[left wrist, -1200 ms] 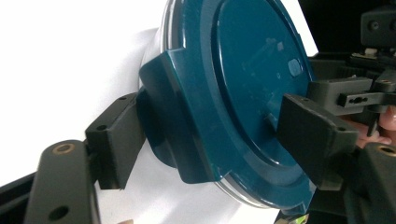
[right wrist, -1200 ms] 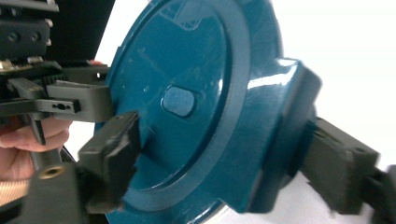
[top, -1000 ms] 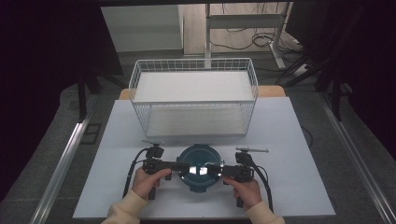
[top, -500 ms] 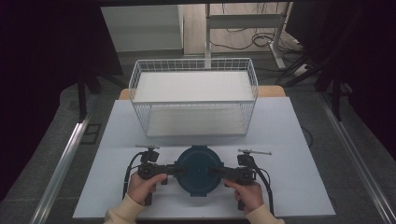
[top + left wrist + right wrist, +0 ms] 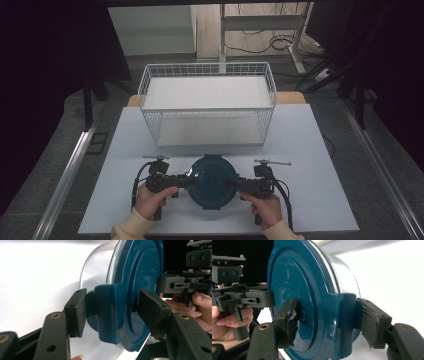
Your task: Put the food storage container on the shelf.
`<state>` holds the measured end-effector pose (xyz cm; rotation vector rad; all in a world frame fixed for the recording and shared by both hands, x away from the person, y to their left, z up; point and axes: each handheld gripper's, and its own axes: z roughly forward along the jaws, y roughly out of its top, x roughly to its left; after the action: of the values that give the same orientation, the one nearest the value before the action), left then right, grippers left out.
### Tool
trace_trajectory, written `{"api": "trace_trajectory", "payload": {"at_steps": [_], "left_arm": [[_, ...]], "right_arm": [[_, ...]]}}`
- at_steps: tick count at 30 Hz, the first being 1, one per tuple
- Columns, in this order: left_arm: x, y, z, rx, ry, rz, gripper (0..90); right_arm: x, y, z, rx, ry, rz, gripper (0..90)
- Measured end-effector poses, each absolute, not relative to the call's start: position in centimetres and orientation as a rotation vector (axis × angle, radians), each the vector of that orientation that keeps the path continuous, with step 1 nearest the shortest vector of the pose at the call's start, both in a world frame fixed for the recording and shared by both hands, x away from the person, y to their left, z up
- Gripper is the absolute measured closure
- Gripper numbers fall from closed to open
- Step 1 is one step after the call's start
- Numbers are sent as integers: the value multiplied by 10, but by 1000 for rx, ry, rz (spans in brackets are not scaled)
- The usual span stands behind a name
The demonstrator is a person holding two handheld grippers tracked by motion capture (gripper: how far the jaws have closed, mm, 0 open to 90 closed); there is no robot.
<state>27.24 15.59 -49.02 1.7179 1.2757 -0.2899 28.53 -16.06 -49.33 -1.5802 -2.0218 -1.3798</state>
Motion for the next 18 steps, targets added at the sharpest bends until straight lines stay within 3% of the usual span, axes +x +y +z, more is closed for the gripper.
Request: {"api": "trace_trajectory", "payload": {"at_steps": [18], "left_arm": [[268, 157, -469, 1732, 1203, -240, 428]], "right_arm": [[280, -160, -466, -1510, -2126, -1448, 362]]}}
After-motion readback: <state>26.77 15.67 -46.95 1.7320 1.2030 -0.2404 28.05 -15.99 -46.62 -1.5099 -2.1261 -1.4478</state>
